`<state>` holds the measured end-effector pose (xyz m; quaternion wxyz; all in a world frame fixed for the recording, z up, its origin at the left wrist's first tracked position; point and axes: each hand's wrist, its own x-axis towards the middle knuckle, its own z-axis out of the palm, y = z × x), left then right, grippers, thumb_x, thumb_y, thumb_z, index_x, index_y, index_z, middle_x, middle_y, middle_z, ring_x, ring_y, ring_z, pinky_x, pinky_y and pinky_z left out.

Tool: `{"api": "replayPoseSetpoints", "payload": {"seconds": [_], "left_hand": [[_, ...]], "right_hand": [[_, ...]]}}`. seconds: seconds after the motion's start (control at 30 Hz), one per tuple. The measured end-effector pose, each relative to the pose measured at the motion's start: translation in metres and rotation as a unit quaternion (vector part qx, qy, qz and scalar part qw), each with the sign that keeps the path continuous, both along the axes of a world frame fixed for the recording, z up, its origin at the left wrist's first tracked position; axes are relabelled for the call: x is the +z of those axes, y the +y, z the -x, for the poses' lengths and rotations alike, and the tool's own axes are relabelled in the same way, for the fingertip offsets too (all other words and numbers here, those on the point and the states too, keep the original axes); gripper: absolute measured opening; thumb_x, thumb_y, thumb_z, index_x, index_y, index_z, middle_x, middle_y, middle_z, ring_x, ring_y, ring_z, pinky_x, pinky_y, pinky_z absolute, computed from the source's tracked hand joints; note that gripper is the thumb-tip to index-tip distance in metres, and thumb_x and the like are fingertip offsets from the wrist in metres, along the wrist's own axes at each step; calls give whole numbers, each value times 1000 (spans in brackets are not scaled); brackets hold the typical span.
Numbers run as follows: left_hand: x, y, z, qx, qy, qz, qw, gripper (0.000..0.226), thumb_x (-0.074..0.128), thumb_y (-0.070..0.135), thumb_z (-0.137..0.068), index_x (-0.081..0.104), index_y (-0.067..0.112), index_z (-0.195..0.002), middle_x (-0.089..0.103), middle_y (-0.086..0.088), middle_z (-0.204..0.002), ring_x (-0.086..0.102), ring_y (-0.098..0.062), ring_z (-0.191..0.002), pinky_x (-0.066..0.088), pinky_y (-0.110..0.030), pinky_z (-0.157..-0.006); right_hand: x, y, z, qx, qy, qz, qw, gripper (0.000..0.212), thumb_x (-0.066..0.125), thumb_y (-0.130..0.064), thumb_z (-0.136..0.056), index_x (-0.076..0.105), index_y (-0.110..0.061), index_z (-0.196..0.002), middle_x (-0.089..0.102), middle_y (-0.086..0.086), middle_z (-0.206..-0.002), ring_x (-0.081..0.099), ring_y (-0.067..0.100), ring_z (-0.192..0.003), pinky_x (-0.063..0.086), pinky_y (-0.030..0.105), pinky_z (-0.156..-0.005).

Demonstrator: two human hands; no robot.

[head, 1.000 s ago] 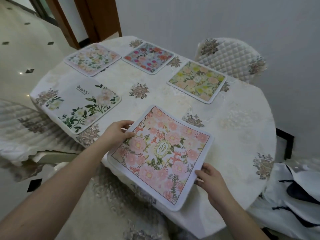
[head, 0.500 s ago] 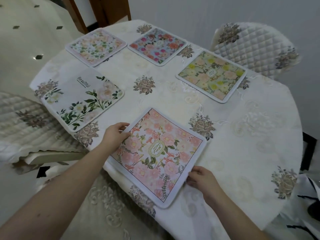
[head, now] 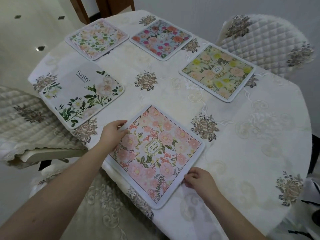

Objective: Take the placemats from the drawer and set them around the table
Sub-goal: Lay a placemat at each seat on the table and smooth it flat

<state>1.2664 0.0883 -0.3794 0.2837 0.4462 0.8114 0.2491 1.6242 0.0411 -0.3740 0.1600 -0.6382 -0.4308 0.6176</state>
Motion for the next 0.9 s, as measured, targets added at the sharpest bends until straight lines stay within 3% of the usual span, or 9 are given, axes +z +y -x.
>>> {"api": "replayPoseSetpoints", "payload": {"seconds": [0.13,0.37,0.47,0.53,0.63,0.7,0.77,0.83,0.9], "left_hand": [[2,-1,3,1,20,4,1000,41,72,18,-89,65,19,-130,70,-4,-104,60,-13,-81,47,-22,-71],[0,-8,3,-4,40,-6,999,47,65,16,-93,55,15,-140,61,-8,-121,57,-19,-101,46,-32,-87],[0,-15,1,-6,97,-52,994,45,57,13,-97,51,9,-141,57,-12,-125,56,-26,-111,46,-40,-94],[1,-20,-4,2,124,-75,989,45,56,11,-96,52,7,-141,56,-14,-130,54,-29,-117,45,-44,-99],[0,-27,-18,-1,150,-82,985,47,59,8,-94,52,3,-140,55,-16,-134,53,-32,-122,41,-45,-102],[-4,-29,-28,0,161,-74,984,49,58,9,-92,51,2,-141,54,-16,-139,51,-33,-127,38,-46,-106],[-10,-31,-37,12,171,-57,984,52,52,15,-95,46,2,-145,47,-15,-148,41,-32,-139,29,-46,-115],[-19,-34,-50,23,199,-15,980,57,40,24,-99,33,6,-153,34,-11,-159,25,-28,-150,15,-45,-123],[-30,-39,-64,36,237,28,970,59,27,33,-103,20,11,-157,19,-7,-165,12,-23,-153,5,-44,-124]], "right_hand": [[-2,3,2,37,-23,-24,999,5,65,2,-89,67,4,-92,72,11,-69,74,17,-71,59,27,-68],[6,18,-4,146,-136,-65,978,13,70,-23,-90,69,-13,-81,72,-1,-62,67,9,-55,57,24,-59],[15,38,-2,267,-266,-95,921,34,58,-48,-94,66,-21,-75,68,-3,-58,62,5,-52,48,23,-54],[21,52,6,291,-325,-152,887,41,51,-54,-95,62,-22,-73,62,-3,-59,58,5,-57,42,24,-55],[25,67,39,279,-254,-234,896,29,52,-44,-99,59,-25,-78,56,-7,-58,52,2,-53,35,15,-47],[24,76,71,303,-200,-282,888,20,49,-36,-101,66,-25,-102,66,-11,-81,57,-2,-66,40,12,-59],[17,84,108,344,-165,-337,861,34,42,-30,-104,59,-19,-130,66,-3,-118,60,10,-102,46,24,-87],[9,91,145,378,-142,-377,834,41,38,-24,-105,48,-17,-143,56,0,-139,50,16,-126,38,32,-108],[-2,98,179,418,-137,-401,803,47,37,-18,-103,37,-14,-150,43,4,-152,37,19,-140,27,35,-117]]}}
